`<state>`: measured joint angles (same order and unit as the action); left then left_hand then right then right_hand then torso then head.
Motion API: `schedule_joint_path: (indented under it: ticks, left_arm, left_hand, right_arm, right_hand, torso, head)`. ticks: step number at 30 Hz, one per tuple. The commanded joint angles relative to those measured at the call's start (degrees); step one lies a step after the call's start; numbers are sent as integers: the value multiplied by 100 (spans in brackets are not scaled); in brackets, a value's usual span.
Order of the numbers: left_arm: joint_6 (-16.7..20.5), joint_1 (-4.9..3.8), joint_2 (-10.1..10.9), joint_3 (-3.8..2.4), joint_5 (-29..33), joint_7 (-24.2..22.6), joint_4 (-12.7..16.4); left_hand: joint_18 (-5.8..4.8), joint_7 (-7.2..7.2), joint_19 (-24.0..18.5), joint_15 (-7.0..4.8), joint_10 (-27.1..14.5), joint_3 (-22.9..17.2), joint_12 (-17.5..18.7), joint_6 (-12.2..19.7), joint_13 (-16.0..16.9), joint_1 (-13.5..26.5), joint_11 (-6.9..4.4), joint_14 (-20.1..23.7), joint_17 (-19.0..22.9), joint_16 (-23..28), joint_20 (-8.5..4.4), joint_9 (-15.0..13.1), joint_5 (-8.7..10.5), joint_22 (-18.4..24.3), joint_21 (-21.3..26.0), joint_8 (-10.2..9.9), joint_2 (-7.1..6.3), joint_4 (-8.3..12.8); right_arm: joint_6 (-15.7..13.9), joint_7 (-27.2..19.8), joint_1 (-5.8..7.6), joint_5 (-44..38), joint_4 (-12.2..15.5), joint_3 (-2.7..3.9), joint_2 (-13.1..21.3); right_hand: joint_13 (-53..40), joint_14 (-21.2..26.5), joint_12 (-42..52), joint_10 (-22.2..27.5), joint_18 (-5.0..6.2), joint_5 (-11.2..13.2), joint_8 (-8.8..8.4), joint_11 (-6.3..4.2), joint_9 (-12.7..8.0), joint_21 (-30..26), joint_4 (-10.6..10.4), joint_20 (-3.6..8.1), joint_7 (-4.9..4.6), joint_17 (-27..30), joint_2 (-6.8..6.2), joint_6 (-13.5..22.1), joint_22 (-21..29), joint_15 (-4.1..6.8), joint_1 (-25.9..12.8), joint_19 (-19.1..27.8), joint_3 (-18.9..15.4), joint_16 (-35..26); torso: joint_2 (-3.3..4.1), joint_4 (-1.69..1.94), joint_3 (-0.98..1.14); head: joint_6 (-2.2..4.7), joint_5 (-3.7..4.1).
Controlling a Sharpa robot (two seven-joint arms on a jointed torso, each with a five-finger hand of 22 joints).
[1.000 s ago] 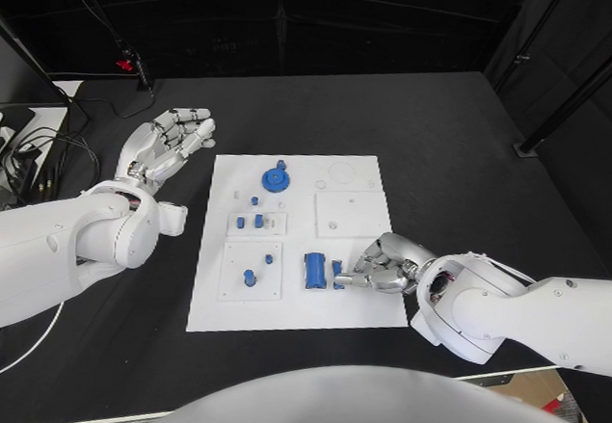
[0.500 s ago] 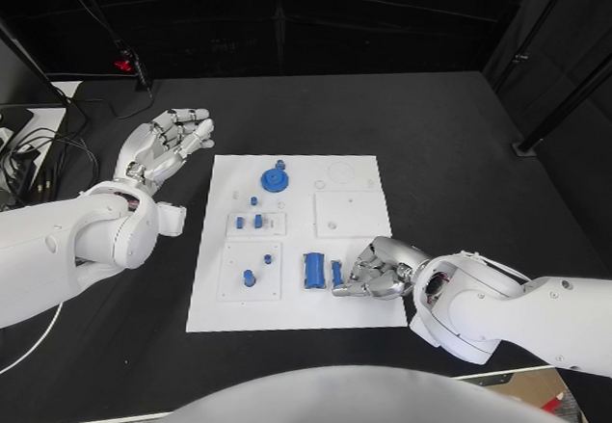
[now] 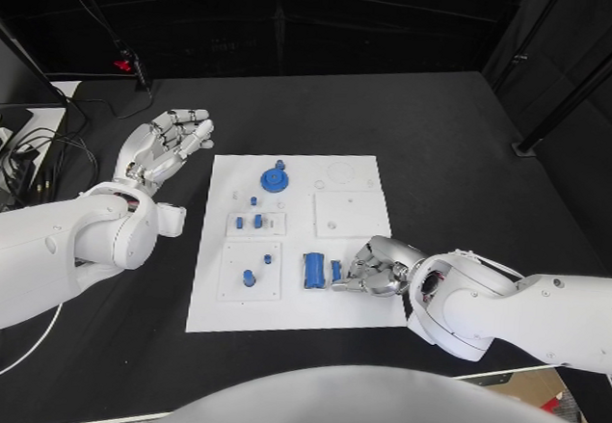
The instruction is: Assemble the parts on the task board
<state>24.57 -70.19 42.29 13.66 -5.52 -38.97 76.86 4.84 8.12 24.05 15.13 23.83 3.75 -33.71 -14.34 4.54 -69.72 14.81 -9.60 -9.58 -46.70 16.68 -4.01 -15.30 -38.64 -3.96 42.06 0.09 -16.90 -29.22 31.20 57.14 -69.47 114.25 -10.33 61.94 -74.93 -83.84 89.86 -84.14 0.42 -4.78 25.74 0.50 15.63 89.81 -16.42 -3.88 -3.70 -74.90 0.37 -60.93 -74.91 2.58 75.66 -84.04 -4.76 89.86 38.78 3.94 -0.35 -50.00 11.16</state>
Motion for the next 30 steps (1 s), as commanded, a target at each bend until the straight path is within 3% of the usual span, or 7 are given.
schedule_joint_path:
  ticks: [1, 12, 19, 22, 26, 28, 30]
  left_arm:
    - [-47, -6, 1, -6, 3, -377, 7]
    - [-44, -5, 11, -6, 3, -376, 9]
    - [-51, -2, 15, -6, 3, -383, 11]
    - [-52, 3, 19, -6, 3, -406, 15]
    - [-45, 26, 22, -6, 21, -508, 20]
    - [-42, 43, 3, -6, 79, -601, 15]
    - [-37, 71, -16, -6, 128, -711, 5]
  left_hand:
    - [11, 884, -2, -17, -25, 34, -19, 30, -10, 10, -6, 26, 5, -29, -4, 8, -39, 5, -36, 36, 45, 15]
    - [11, 884, -2, -17, -25, 34, -19, 30, -10, 10, -6, 26, 5, -29, -4, 8, -39, 5, -36, 36, 45, 15]
    - [11, 884, -2, -17, -25, 34, -19, 30, -10, 10, -6, 26, 5, -29, -4, 8, -39, 5, -36, 36, 45, 15]
    - [11, 884, -2, -17, -25, 34, -19, 30, -10, 10, -6, 26, 5, -29, -4, 8, -39, 5, -36, 36, 45, 15]
    - [11, 884, 8, -17, -38, 50, -30, 34, -17, 9, -5, 30, 21, -39, -5, 8, -43, -11, -40, 42, 42, 14]
    - [13, 885, 23, -18, -46, 62, -36, 26, -22, 12, -4, 30, 30, -46, -5, 6, -43, -30, -45, 51, 35, 12]
    - [30, 882, 149, -28, -51, 89, -78, -65, -35, 1, -6, -25, 63, -100, -9, -4, -48, -174, -89, 107, 35, 17]
  right_arm:
    - [144, 111, 5, -54, -14, 0, -24]
    - [399, 230, 5, -78, -25, 0, -65]
    - [-163, -96, 5, -102, 5, 0, 9]
    - [-768, -583, 5, -19, 7, 0, 95]
    - [-1616, -1780, 18, 519, -49, 6, 240]
    - [-1833, -2779, 95, 1140, -196, 9, 257]
    - [-1837, -3733, 183, 1763, -411, 10, 209]
  right_hand:
    - [-1507, -616, 14, -586, -42, -54, 42, -41, 43, 19, 29, 34, 10, -1510, 5, 55, -1509, 38, 114, -596, -4, 14]
    - [-1507, -616, 14, -586, -42, -158, 94, -57, 154, 19, 125, 37, 27, -1510, 19, 116, -1509, 44, 428, -596, -2, 14]
    - [-1507, -616, 14, -586, -42, -160, 108, -48, 191, 19, 116, 40, 14, -1510, -37, 135, -1509, 47, 457, -596, -41, 14]
    - [-1507, -616, 14, -586, -42, -177, 111, -16, 223, 19, -19, 43, -22, -1510, -170, 158, -1509, 49, 263, -596, -145, 14]
    - [-1507, -616, 14, -586, -42, -343, 65, 22, 238, 19, -40, 49, -70, -1510, -284, 254, -1509, 53, -7, -596, -215, 14]
    - [-1507, -616, 14, -586, -15, -363, 11, 40, 233, -67, -30, 28, -95, -1510, -234, 367, -1472, 14, -33, -526, -197, 14]
    - [-1507, -616, 14, -586, 173, -206, -43, 96, 227, -701, -20, -56, -160, -1510, -109, 560, -1204, -88, 133, 0, -179, 14]
  torso:
    - [-3, 1, 3]
    - [-2, -4, -1]
    - [2, -4, 2]
    - [-2, -4, 8]
    - [-11, -12, 11]
    - [-14, 9, 14]
    - [-22, 8, 16]
  head:
    - [0, -10]
    - [0, -6]
    - [0, -8]
    - [0, -30]
    - [0, -52]
    - [0, -24]
    - [0, -34]
